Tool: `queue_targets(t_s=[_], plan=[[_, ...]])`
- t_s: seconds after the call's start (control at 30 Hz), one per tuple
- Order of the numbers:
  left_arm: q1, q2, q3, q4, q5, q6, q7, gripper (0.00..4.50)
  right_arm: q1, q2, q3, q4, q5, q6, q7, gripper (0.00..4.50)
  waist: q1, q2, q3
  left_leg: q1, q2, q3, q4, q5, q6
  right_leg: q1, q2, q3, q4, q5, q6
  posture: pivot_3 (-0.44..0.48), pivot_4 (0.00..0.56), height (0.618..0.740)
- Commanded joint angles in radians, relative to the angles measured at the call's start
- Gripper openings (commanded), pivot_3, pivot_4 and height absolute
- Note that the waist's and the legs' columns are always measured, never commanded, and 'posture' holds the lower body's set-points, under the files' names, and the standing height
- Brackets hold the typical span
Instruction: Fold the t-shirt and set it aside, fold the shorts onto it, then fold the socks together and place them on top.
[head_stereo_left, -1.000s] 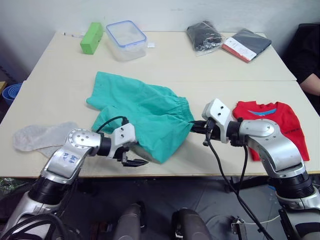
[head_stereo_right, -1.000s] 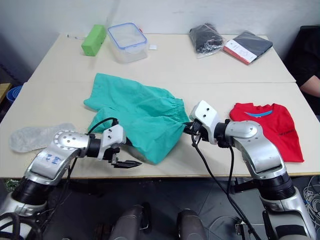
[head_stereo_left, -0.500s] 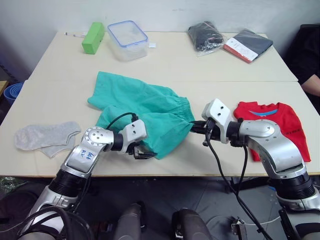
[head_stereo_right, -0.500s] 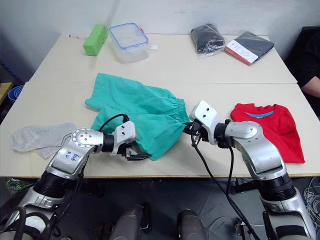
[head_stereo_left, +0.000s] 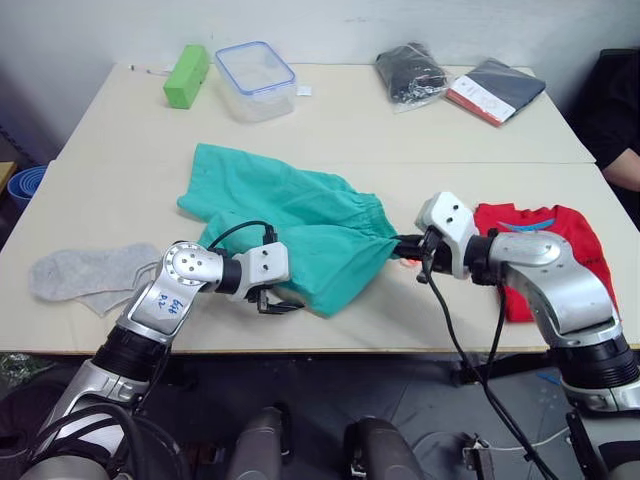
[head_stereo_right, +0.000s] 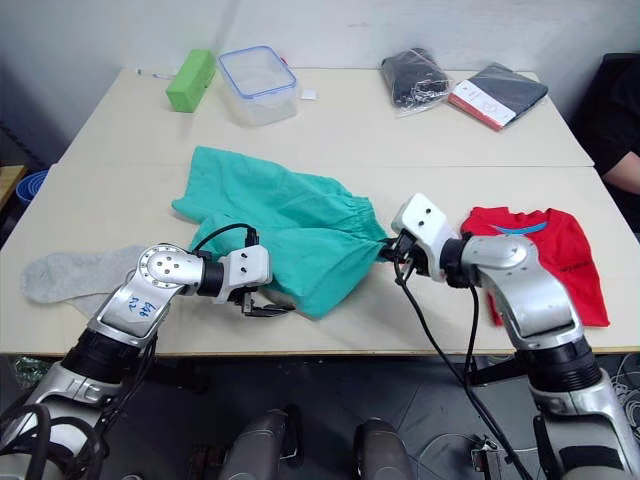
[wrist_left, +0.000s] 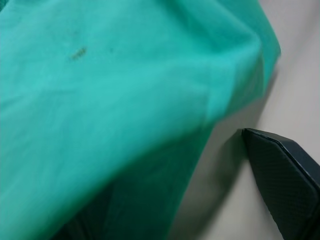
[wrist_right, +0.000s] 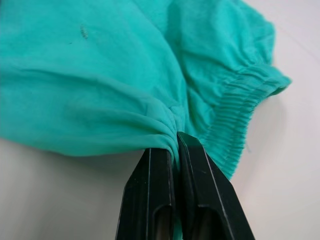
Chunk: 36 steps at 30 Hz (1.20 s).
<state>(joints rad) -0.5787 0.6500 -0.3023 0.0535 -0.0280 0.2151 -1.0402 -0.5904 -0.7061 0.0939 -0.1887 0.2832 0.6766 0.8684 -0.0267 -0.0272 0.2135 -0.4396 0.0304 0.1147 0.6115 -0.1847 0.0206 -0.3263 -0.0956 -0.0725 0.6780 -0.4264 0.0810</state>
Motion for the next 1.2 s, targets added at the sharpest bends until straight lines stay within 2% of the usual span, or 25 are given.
queue_targets(t_s=[0.03,0.17,0.33,0.6,0.73,1.07,1.2], plan=[[-0.002,0.008,-0.007,0.018,0.030,-0.014,-0.006,4.05,-0.059,0.000,-0.073,-0.012,0.065,0.049,0.003,0.00,0.000,0.000,0.000,0.000,0.000,0.000,0.000,0.000,0.000,0.000,0.000,0.000,0.000,0.000,0.000,0.000,0.150,0.740],[-0.008,-0.016,0.005,0.020,0.008,0.007,-0.004,4.05,-0.070,0.012,-0.081,-0.016,0.093,0.091,-0.010,0.00,0.000,0.000,0.000,0.000,0.000,0.000,0.000,0.000,0.000,0.000,0.000,0.000,0.000,0.000,0.000,0.000,0.150,0.740],[-0.028,-0.093,0.039,-0.027,-0.059,0.163,0.025,4.05,-0.049,0.015,-0.068,-0.046,0.103,0.108,-0.018,0.00,0.004,0.000,0.000,-0.001,-0.001,0.000,0.001,0.000,0.001,0.000,-0.001,0.000,0.000,0.000,0.000,0.000,0.150,0.740],[-0.037,-0.141,-0.001,-0.028,0.018,0.228,0.115,4.05,-0.042,0.030,-0.067,-0.075,0.121,0.136,-0.041,0.00,0.001,0.000,0.000,-0.001,0.000,-0.001,0.001,0.000,0.000,0.000,0.000,-0.001,0.000,0.000,0.000,0.000,0.150,0.740],[-0.051,-0.144,-0.006,0.003,0.039,0.209,0.134,3.22,-0.039,0.033,-0.070,-0.082,0.125,0.144,-0.048,0.00,0.001,0.000,0.000,-0.001,0.000,-0.001,0.001,0.000,0.000,0.000,0.000,-0.001,0.000,0.000,0.000,0.000,0.150,0.740],[-0.027,-0.131,-0.010,-0.022,0.006,0.213,0.084,0.06,-0.038,0.027,-0.072,-0.090,0.137,0.151,-0.056,0.00,0.001,0.000,0.000,-0.001,0.000,-0.001,0.001,0.000,0.000,0.000,0.000,-0.001,0.000,0.000,0.000,0.000,0.150,0.740],[0.000,-0.074,0.001,-0.056,-0.036,0.188,-0.006,0.02,-0.035,0.012,-0.073,-0.070,0.124,0.136,-0.052,0.00,-0.001,0.000,0.000,-0.001,0.000,-0.001,0.000,0.000,0.000,0.000,0.000,-0.001,-0.001,0.000,0.000,0.000,0.150,0.740]])
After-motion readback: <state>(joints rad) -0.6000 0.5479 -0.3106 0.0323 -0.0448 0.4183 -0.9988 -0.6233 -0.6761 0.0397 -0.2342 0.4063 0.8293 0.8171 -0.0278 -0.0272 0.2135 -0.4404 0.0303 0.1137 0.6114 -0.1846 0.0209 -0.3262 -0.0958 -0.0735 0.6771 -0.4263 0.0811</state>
